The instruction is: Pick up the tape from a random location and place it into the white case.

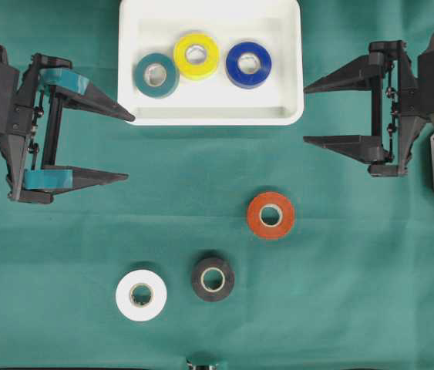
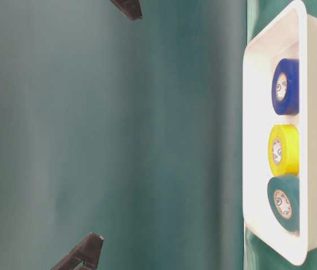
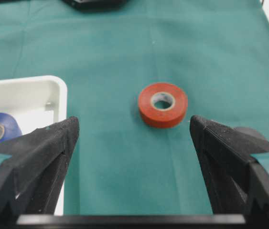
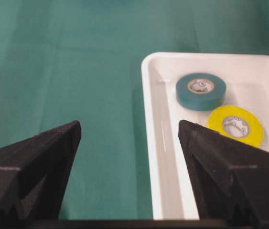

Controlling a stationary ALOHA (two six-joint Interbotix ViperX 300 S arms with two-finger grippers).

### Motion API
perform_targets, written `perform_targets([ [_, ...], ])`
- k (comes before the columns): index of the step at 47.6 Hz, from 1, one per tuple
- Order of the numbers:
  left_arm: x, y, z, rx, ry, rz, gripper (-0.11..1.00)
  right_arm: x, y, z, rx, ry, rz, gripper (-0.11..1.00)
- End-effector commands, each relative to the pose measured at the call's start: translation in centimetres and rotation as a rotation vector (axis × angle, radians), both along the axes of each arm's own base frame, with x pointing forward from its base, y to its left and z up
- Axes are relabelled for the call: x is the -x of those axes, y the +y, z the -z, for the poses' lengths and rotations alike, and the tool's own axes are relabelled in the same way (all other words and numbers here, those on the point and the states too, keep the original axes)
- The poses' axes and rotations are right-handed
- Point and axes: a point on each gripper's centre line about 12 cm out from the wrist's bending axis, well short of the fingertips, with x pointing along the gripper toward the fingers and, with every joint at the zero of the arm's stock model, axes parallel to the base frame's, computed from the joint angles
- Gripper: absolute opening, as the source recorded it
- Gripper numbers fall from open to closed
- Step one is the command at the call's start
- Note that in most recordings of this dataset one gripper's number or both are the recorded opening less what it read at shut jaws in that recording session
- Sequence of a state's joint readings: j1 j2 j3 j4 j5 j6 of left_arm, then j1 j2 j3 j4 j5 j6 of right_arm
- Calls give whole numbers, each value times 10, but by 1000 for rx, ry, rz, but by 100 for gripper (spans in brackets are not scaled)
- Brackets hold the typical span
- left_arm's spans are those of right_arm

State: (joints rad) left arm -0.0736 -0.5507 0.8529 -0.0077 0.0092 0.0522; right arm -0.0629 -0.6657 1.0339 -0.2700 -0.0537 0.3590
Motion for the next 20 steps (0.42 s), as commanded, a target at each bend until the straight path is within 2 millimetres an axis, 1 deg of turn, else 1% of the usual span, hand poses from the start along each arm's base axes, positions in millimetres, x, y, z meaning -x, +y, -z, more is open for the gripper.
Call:
perform_targets([
  [1, -2, -1, -10, 4, -29, 3, 91, -4, 0, -11, 0, -29, -1, 79],
  [13, -4, -1, -9, 3, -24, 3, 92, -4, 0, -10, 1, -20, 1, 80],
  [20, -9, -2, -6, 2, -4, 3, 93, -3, 0, -10, -1, -17, 2, 84],
])
